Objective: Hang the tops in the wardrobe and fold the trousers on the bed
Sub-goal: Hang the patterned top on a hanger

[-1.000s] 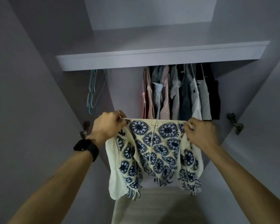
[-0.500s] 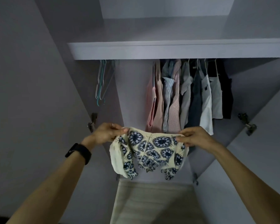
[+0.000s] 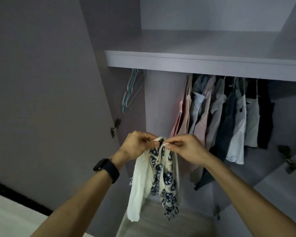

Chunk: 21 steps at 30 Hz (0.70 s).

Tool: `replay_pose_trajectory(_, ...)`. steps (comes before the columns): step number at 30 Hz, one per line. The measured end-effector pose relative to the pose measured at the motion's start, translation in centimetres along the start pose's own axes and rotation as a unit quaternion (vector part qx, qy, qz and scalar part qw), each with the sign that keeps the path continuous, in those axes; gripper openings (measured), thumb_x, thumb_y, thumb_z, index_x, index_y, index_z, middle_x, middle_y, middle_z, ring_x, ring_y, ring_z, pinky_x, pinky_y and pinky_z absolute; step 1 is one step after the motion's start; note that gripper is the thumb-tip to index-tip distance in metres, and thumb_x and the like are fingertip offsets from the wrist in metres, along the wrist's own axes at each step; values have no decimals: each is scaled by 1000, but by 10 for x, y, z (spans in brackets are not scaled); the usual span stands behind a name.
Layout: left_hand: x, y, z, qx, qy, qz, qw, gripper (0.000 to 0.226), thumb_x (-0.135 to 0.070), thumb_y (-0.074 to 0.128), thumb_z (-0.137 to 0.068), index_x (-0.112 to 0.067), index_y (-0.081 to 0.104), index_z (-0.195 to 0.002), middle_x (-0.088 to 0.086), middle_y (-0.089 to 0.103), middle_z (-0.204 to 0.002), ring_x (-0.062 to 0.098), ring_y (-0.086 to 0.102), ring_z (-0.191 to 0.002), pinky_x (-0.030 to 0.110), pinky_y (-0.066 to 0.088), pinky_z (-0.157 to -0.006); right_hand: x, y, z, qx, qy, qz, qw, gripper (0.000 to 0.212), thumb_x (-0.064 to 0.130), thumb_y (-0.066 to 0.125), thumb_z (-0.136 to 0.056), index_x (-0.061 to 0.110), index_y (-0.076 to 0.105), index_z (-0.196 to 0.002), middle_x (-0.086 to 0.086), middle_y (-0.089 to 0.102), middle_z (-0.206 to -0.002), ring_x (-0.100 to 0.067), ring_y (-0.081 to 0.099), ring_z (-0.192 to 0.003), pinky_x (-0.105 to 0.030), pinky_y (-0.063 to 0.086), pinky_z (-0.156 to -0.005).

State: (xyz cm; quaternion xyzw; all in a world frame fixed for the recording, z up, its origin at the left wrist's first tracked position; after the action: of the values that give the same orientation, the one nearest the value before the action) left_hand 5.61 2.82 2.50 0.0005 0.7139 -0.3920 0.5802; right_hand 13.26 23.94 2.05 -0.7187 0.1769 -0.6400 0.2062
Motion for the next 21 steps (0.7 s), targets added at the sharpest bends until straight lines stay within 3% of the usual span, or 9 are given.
replay_pose_trajectory(4, -18, 27, 15, -20, -22, 67, 997, 28, -50, 78, -81, -31, 81, -101, -15, 77, -95, 6, 72, -96, 32, 55, -95, 6, -13, -7, -24, -20, -53, 998, 14, 21, 82, -84, 28, 79, -96, 13, 78, -91, -4, 73, -89, -23, 58, -85)
replay_pose_trajectory(6, -20, 36, 20, -43, -32, 61, 997, 26, -52, 81, -77, -34, 80, -95, -17, 77, -91, 4, 72, -91, 28, 56, -91, 3, -13, -9, -38, -8, -95, 995, 15, 19, 86, -80, 23, 79, -93, 7, 78, -88, -13, 75, -86, -28, 60, -81)
replay_pose_trajectory(9, -24, 45, 27, -140, -38, -22, 989, 17, -52, 82, -78, -40, 78, -88, -24, 74, -80, -7, 68, -77, 11, 51, -73, -1, -17, -6, 17, 5, -188, 982, 19, 9, 81, -81, 13, 78, -99, -5, 79, -92, -27, 76, -87, -30, 62, -78)
replay_pose_trajectory(13, -28, 40, 37, -206, -54, -135, 968, 23, -55, 70, -87, -38, 75, -102, -17, 75, -89, -3, 67, -81, 22, 54, -71, -8, -29, -8, 23, -37, -137, 990, 23, 3, 75, -88, 19, 77, -105, 4, 78, -104, -13, 74, -96, -22, 58, -84)
replay_pose_trajectory(17, -30, 11, 36, -252, -68, -284, 923, 25, -57, 55, -95, -40, 67, -108, -15, 70, -102, 13, 63, -97, 29, 44, -73, -12, -36, -21, -42, -54, -69, 995, 28, 2, 67, -94, 28, 73, -100, 17, 74, -101, 5, 68, -94, -8, 49, -85)
replay_pose_trajectory(21, -31, -27, 29, -295, -1, -470, 832, 25, -48, 63, -94, -31, 72, -111, -7, 67, -113, 25, 58, -114, 39, 42, -92, -17, -31, -46, -54, -36, -7, 998, 26, 4, 66, -95, 28, 70, -106, 23, 68, -101, 11, 63, -92, 0, 42, -82)
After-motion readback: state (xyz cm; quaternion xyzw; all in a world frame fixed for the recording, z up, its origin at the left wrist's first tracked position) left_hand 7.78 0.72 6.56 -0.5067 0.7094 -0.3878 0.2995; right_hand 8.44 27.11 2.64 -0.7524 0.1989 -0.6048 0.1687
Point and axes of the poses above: each hand's wrist, its own z-axis away from the middle knuckle, its own y-axis out of the palm, x = y × z, the point moved 1 cm from there along -z, towards the middle knuckle
